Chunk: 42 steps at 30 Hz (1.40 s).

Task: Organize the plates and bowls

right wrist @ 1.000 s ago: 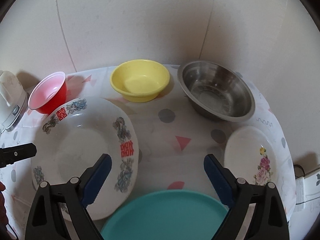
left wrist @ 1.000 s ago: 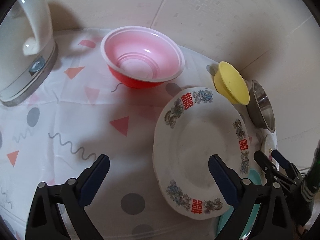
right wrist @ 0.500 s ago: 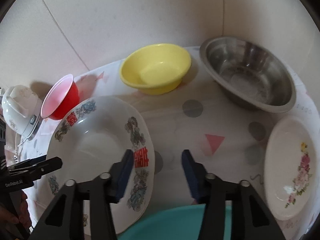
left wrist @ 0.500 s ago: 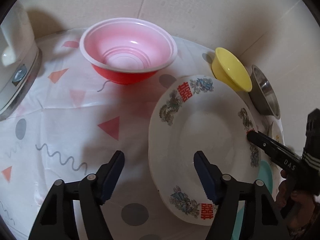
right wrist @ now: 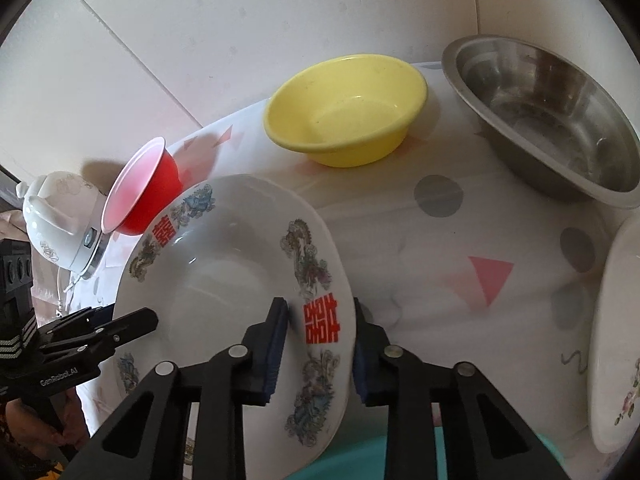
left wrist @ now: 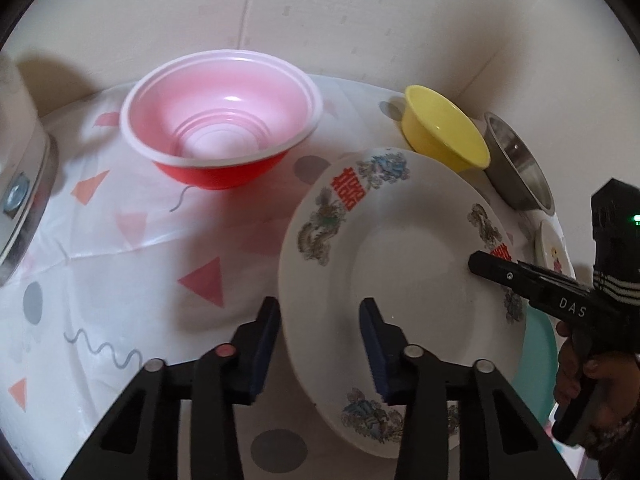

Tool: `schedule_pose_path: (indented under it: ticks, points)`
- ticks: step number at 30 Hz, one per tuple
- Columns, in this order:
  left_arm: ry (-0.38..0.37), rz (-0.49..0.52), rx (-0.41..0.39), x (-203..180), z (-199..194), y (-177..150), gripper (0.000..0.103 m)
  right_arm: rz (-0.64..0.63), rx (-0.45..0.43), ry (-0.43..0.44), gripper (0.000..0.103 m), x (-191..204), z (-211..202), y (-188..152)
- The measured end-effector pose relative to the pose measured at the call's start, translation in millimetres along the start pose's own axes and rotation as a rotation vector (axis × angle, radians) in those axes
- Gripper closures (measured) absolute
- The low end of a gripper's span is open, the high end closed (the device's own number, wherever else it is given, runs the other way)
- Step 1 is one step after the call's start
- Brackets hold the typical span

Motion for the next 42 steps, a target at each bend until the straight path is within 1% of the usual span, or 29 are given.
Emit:
schedule_pose_path:
  ticks: [3, 8, 12, 15, 22, 29, 35, 42]
  points:
    - [0.005, 0.035, -0.001, -3.8, 2.9, -0.3, 0.072, -0.004, 0.002, 0.004, 0.074, 0.2, 1.1, 1.7]
    - [0.004, 0.056, -0.010, -4.5, 5.0, 1.0, 0.072, 0.011, 0.000, 0.003, 0.074, -0.6, -0.4, 1.5]
    - [0.035, 0.096, -0.010, -9.6, 5.6, 1.1, 0.071, 0.018, -0.014, -0.003, 0.074, -0.4, -1.0, -0.2]
    - [0.044, 0.108, -0.014, -11.4, 4.1, 0.9, 0.071, 0.050, -0.022, 0.003, 0.075, -3.6, -5.6, -4.8]
    - [0.051, 0.181, -0.045, -22.1, -0.9, -5.0, 0.071, 0.090, -0.035, 0.021, 0.075, -7.7, -16.8, -18.5]
    - [0.043, 0.156, -0.052, -20.1, -3.7, -4.3, 0.071, 0.076, -0.035, 0.019, 0.077, -2.5, -25.2, -32.2]
    - [0.036, 0.158, -0.068, -16.3, -10.4, -6.0, 0.072, 0.080, -0.060, 0.050, 0.080, -0.5, -35.4, -37.3]
    - [0.034, 0.168, -0.070, -19.4, -14.8, -9.8, 0.072, 0.089, -0.064, 0.047, 0.080, 0.6, -36.0, -41.5]
Point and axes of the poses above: each gripper's, at about its wrist camera, not at the fingertips, and z roughly the way its jaws point, x to its left, y to its top, the point moved 5 cm from there along z, roughly the way its jaws point, and after that the axes turned 10 degrees about -z, right-handed, at the moved point
